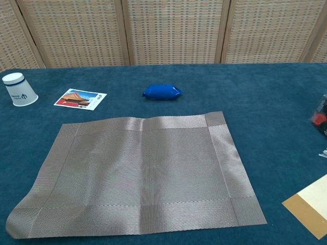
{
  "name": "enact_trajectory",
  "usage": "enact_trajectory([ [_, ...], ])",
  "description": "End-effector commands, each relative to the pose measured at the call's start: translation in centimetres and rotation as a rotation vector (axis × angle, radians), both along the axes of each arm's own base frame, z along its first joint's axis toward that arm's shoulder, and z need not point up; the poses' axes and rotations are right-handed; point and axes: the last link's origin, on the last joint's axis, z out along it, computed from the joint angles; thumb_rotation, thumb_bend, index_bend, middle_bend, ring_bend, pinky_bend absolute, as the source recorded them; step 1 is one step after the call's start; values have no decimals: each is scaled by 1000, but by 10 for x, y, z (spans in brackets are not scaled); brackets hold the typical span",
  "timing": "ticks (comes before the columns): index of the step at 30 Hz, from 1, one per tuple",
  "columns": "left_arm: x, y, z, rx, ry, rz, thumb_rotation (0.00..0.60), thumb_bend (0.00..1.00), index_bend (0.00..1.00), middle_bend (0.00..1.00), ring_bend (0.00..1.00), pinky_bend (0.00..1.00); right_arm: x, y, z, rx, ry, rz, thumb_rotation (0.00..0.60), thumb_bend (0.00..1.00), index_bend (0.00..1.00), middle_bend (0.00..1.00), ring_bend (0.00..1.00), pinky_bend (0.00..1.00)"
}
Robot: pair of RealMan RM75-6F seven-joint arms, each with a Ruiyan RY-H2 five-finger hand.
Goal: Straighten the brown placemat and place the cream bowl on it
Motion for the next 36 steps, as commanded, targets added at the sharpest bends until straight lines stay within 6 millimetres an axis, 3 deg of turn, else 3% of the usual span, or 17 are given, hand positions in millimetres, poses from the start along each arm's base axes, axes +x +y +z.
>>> enact_trajectory([
  [1,0,0,-1,-3,2,-1,600,176,14,0,0,0,0,-1,-3,8,-2,-3,600,386,491,0,0,0],
  [7,1,0,0,5,-8,-6,600,176,22,0,0,0,2,-3,-10,18,-7,-6,600,500,543,10,0,0],
  [19,0,0,0,-1,-13,-2,600,177,30,0,0,0,4,-1,-19,12,-8,3,600,481,716,105,0,0],
  [30,0,1,-1,-3,-13,-1,600,177,34,0,0,0,12,3,-26,21,-8,33,600,478,726,119,0,0],
  [36,0,1,-1,-2,-14,-1,600,177,35,0,0,0,34,13,-29,32,-14,111,600,478,729,121,0,0],
])
